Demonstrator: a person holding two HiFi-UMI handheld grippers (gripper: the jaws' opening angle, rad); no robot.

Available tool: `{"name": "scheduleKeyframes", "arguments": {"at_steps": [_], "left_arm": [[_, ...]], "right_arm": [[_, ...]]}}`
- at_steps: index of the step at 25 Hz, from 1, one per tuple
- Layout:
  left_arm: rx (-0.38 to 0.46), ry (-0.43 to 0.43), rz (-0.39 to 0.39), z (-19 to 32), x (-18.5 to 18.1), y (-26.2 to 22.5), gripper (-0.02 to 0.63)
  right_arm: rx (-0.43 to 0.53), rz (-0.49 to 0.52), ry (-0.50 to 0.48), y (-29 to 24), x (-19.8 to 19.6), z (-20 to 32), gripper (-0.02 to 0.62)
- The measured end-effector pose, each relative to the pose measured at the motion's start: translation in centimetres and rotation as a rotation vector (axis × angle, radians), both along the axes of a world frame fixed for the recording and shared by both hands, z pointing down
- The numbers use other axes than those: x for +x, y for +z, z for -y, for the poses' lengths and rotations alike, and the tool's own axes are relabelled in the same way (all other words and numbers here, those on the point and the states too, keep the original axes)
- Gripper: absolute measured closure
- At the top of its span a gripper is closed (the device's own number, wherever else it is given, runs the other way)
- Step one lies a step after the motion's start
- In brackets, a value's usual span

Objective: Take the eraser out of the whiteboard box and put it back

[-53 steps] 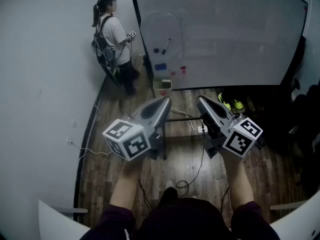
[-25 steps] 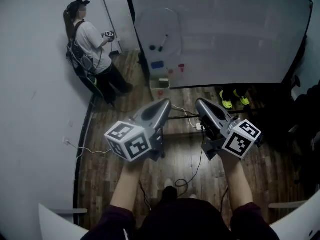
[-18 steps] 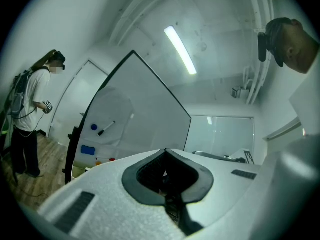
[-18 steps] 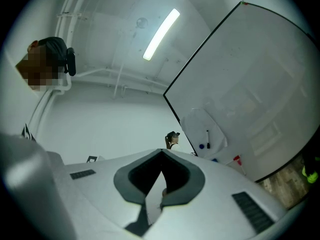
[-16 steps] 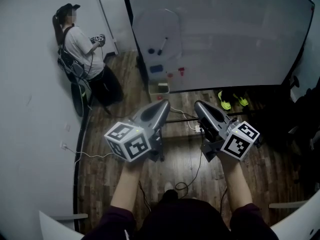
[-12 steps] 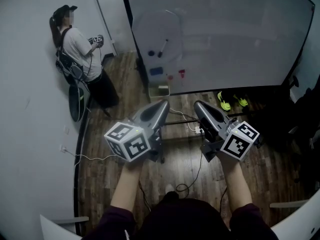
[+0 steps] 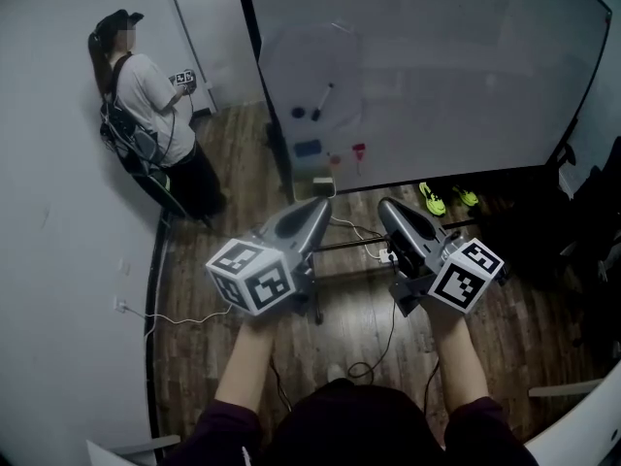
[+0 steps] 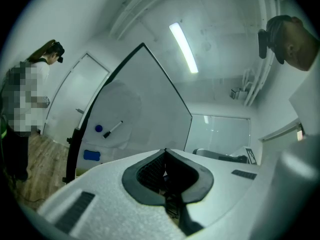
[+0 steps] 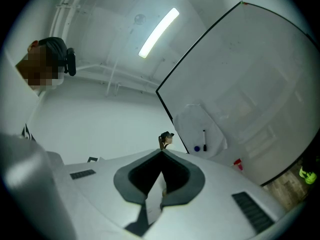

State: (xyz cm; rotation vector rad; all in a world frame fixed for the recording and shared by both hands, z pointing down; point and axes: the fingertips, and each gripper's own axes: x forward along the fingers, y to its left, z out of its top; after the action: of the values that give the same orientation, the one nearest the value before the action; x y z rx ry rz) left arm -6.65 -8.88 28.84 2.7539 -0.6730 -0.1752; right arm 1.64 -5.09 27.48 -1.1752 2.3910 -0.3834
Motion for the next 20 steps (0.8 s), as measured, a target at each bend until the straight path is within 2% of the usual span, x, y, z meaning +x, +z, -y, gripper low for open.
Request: {"name": "scheduleKeyframes", "arguments": {"at_steps": [10, 20], "left_arm": [[-0.028, 0.035, 0.008, 2.7, -1.2, 1.7, 0.6], [-0.057, 0.003, 0.009, 5.2, -1.2, 3.8, 0.6]], "right_arm": [[-0.029, -0.003, 0.04, 1.5, -1.3, 2.6, 0.592], [-0.054, -0.007, -0.004, 3.2, -1.4, 5.8, 0.592]]}}
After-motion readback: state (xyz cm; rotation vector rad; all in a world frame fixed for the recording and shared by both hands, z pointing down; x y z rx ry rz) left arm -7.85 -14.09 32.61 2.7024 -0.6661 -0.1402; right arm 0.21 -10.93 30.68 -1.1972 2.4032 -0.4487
